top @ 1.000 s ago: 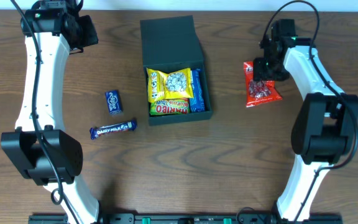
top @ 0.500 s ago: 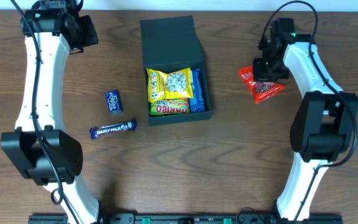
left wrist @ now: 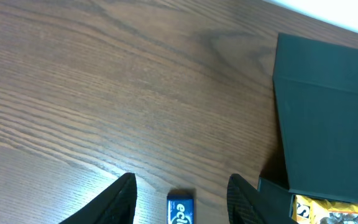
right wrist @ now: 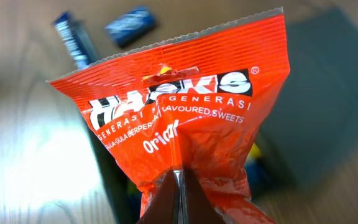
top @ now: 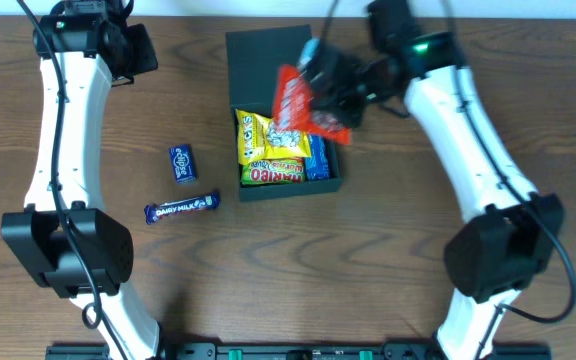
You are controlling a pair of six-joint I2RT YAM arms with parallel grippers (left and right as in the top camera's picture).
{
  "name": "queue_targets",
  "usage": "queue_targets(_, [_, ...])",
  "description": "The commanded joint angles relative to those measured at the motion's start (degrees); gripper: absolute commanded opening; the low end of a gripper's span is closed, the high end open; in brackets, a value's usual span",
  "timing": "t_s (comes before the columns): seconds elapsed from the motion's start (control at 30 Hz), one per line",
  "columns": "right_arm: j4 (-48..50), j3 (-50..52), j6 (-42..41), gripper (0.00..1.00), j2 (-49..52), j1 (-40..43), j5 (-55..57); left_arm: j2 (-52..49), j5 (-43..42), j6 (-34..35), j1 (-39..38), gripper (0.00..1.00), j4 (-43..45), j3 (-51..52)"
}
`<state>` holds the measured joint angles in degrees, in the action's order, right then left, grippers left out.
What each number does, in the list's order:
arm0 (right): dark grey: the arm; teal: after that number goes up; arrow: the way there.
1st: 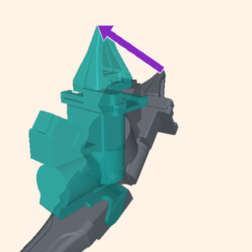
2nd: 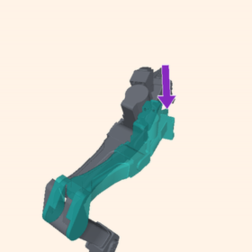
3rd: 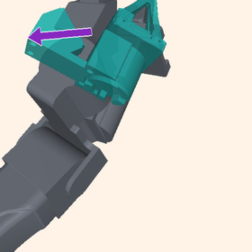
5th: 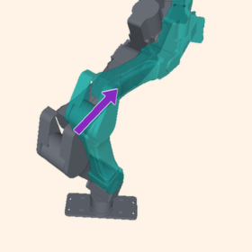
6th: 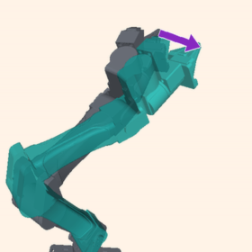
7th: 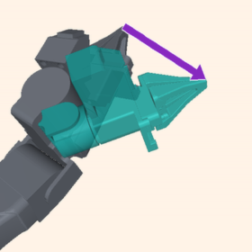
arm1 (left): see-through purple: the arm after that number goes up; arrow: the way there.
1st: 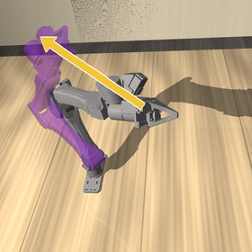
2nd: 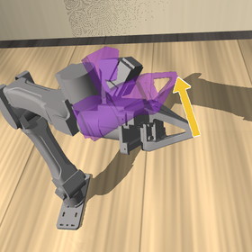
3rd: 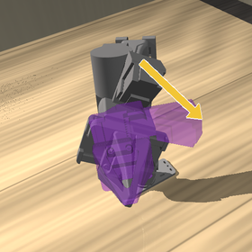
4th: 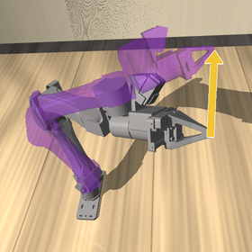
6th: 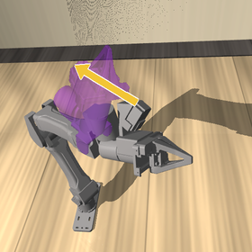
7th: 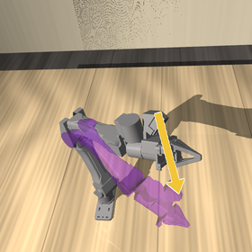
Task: Pack container
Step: 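Carry the red Hacks bag into the box and release it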
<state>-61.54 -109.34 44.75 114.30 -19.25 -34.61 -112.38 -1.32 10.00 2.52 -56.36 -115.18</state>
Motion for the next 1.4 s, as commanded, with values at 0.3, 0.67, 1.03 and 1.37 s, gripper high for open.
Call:
queue_targets(0.3, [0.37, 5.92, 12.11, 0.01, 3.85, -9.35, -2.71, 0.90, -0.20, -1.27, 0.02, 0.48, -0.39, 0.26])
queue_targets(0.67, [14.73, 17.62, 4.72, 0.01, 3.96, -10.95, 0.46, 0.90, -0.22, -1.27, 0.02, 0.48, -1.27, 0.26])
queue_targets(1.03, [14.27, 20.28, -5.73, 0.15, 3.96, -12.90, 4.02, 0.90, -0.22, -1.25, 0.02, 0.48, -2.08, 0.26])
queue_targets(1.37, [12.85, 10.36, -11.91, 0.60, -1.18, -12.15, 4.61, 0.90, -0.20, -1.25, 0.02, 0.48, -2.08, 0.26])
